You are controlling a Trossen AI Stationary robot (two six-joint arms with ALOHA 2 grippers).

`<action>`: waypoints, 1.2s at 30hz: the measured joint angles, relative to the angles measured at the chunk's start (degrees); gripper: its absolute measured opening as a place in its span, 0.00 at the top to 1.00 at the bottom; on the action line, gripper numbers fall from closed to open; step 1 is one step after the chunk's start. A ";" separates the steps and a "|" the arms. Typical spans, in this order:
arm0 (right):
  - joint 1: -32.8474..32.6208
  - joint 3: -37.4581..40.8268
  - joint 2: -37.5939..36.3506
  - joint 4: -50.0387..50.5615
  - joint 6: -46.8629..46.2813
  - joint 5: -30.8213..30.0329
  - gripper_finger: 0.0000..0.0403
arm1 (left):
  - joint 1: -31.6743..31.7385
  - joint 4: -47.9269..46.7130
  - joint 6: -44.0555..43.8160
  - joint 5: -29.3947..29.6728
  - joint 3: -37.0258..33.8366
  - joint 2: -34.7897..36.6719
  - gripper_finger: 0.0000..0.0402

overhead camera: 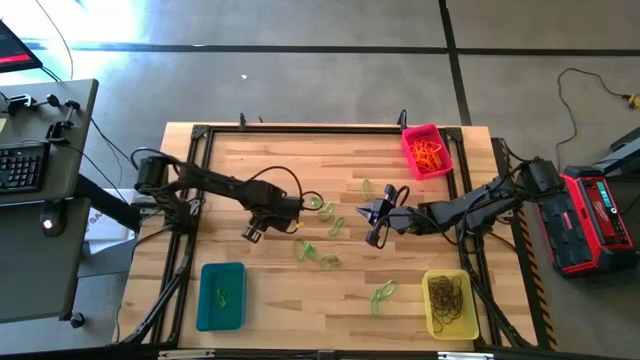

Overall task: Sort rubber bands into baskets
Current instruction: Put the green rubber band into the blue bin

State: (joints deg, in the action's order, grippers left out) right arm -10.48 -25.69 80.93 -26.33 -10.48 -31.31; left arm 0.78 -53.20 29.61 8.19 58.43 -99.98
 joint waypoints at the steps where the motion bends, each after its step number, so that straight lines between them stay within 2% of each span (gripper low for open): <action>1: 0.00 0.00 0.00 -0.02 0.00 0.00 0.98 | 0.26 0.36 0.27 0.01 0.00 -0.40 0.71; 7: 0.00 0.00 0.00 0.00 0.00 0.00 0.98 | 2.39 1.60 1.12 0.70 0.00 -3.20 0.82; 13: 0.00 0.00 0.00 0.28 -0.02 0.00 0.98 | 2.52 0.48 2.57 0.72 0.44 -3.12 0.98; 17: 0.00 0.00 0.00 0.26 -0.02 0.00 0.98 | 0.62 -4.09 0.88 -0.53 2.26 -1.71 0.99; 23: 0.00 0.00 0.00 0.07 -0.57 -0.02 0.98 | -5.98 -8.93 -4.19 -3.11 5.94 2.26 1.00; 28: 0.00 0.00 0.00 0.37 -1.11 -0.02 0.98 | -14.01 -12.52 -12.06 -9.97 8.94 6.10 1.00; 36: -0.01 0.00 0.00 0.37 -1.06 -0.09 0.98 | -26.62 -13.68 -31.75 -20.12 9.40 11.24 1.00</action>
State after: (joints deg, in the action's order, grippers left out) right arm -10.49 -25.69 80.93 -25.96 -11.54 -31.40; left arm -25.85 -66.87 -2.15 -11.93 67.83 -88.74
